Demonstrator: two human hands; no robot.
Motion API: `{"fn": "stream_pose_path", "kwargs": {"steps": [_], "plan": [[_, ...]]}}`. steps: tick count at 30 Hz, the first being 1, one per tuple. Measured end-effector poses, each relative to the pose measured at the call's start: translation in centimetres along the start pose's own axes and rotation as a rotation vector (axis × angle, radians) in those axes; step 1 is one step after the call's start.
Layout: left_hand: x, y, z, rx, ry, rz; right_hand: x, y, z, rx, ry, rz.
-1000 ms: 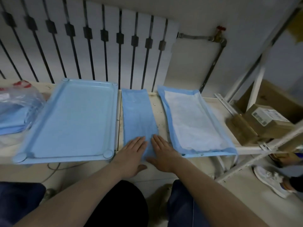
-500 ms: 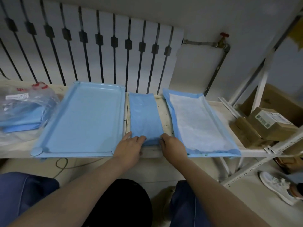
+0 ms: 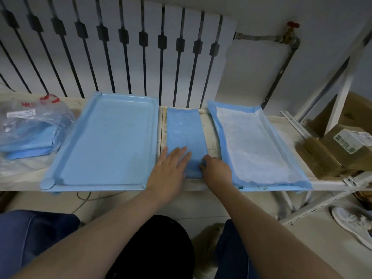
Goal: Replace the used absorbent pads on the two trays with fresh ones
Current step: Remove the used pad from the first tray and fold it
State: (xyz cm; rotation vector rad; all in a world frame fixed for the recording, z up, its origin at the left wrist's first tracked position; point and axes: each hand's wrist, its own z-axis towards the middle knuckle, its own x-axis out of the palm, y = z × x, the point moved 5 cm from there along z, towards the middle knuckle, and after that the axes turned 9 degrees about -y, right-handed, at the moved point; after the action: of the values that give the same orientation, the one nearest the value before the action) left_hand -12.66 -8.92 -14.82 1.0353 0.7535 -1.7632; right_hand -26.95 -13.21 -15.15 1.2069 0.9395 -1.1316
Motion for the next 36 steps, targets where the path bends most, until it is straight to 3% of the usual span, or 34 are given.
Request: {"fn": "stream_pose_path", "kwargs": {"steps": [2,5,7,10,12,16,18,23,26,30,36], "plan": [[1.5,-0.9,-0.9,0.137,0.148,-0.005,0.3,-0.1,0.1,0.024,-0.005,0.002],[3.6,-0.5,-2.0,0.010,0.376,-0.023,0.3,-0.5,0.0,0.118,-0.030,0.106],[3.6,-0.6,-1.8,-0.026,0.386,-0.012,-0.2,-0.1,-0.5,0.054,-0.121,0.084],[3.3,-0.6,-1.1,-0.052,0.358,-0.053,-1.2,1.0,-1.4,-0.259,-0.346,0.061],[2.9,-0.2,-0.8,-0.098,0.301,-0.093,-1.3,1.2,-2.1,-0.406,-0.313,0.079],[2.5,0.2,-0.5,-0.127,0.288,-0.145,1.2,-0.8,-3.2,-0.296,0.051,0.065],[2.1,0.1,-0.5,-0.120,0.285,-0.128,1.3,-1.1,-3.4,-0.254,0.116,0.069],[0.9,0.1,-0.4,-0.090,0.258,-0.037,0.0,-0.7,-3.3,-0.358,0.008,-0.002],[0.6,0.5,-0.6,-0.067,0.230,-0.007,-0.1,-0.8,-3.6,-0.438,-0.088,0.096],[-0.3,1.4,-0.6,-0.149,0.163,-0.052,-0.9,-1.2,-3.0,-0.289,-0.064,0.241],[-0.9,2.0,0.5,-0.271,0.208,-0.021,-0.9,-1.0,-0.6,-0.023,-0.094,0.326]]}}
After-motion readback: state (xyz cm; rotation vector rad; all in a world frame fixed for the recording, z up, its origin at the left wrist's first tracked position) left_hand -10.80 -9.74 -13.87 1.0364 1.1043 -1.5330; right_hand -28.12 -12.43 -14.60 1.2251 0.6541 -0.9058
